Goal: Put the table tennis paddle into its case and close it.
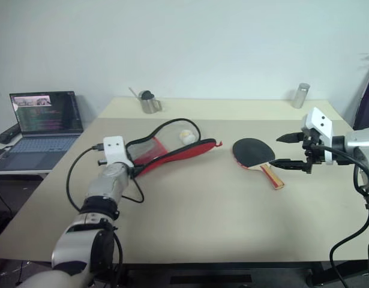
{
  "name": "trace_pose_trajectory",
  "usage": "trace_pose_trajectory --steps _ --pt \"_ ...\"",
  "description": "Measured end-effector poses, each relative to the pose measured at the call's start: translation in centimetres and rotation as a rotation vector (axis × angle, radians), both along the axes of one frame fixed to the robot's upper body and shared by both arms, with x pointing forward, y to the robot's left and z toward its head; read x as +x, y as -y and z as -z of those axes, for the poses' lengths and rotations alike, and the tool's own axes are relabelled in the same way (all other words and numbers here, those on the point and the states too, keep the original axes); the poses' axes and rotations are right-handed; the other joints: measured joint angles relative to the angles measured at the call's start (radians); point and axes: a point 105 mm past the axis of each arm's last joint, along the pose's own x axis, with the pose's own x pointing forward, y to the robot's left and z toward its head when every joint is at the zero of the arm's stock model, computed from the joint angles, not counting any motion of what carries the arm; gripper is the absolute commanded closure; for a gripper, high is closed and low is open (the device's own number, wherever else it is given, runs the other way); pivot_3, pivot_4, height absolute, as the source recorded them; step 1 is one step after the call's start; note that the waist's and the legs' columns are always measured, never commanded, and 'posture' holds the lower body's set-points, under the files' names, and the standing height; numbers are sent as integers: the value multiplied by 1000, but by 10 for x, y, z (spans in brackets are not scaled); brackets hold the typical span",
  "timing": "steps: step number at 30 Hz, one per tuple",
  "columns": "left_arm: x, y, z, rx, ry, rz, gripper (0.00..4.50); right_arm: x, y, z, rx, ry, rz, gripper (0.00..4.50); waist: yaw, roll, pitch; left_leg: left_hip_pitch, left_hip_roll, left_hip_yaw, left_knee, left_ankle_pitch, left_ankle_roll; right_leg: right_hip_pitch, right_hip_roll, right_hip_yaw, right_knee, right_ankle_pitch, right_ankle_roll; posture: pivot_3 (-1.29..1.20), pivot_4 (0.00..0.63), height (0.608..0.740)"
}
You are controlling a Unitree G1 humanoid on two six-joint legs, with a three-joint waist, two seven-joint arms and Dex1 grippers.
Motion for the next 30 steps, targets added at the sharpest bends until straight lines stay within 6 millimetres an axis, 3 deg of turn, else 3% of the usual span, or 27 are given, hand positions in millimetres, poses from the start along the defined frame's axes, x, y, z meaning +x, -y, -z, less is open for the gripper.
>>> trace_pose_trajectory --steps 3,6,10,12,14,21,26,30 --pt "-14 -20 -21 43 103 -153 4441 1 1 0 1 -6 -3 0 1 0 0 0 0 0 0 0 0 0 0 0 0 0 0 0 150 740" --pt "-33 -23 -39 106 223 -297 4441 2 -1 -1 -2 -4 -9 0 5 0 0 0 0 0 0 0 0 1 0 0 -1 0 0 0 150 740" --pt "-46 9 -34 114 265 -315 4441 2 -2 -2 1 -8 -19 0 19 0 0 0 0 0 0 0 0 2 0 0 -1 0 0 0 150 740" --pt "-44 41 -23 94 232 -223 4441 2 -3 -1 1 -14 -28 0 27 0 0 0 0 0 0 0 0 2 0 0 -1 0 0 0 150 740" --pt "-40 60 -13 89 172 -146 4441 2 -6 0 -1 -18 -38 0 30 0 0 0 0 -2 1 0 0 3 0 -1 -1 0 0 0 150 740" --pt "-37 68 4 59 62 -74 4441 2 -6 1 -5 -18 -38 0 24 0 0 0 0 0 1 0 0 3 0 -1 -1 0 0 0 150 740" --pt "-32 98 0 37 69 73 4441 2 -6 1 -8 -10 -42 0 28 0 0 0 0 -1 1 0 0 3 0 -2 -2 0 0 0 150 740" --pt "-31 119 5 0 51 162 3097 2 -6 0 -9 -8 -42 0 27 0 0 0 0 -1 1 0 0 3 0 -1 -2 0 0 0 150 740"
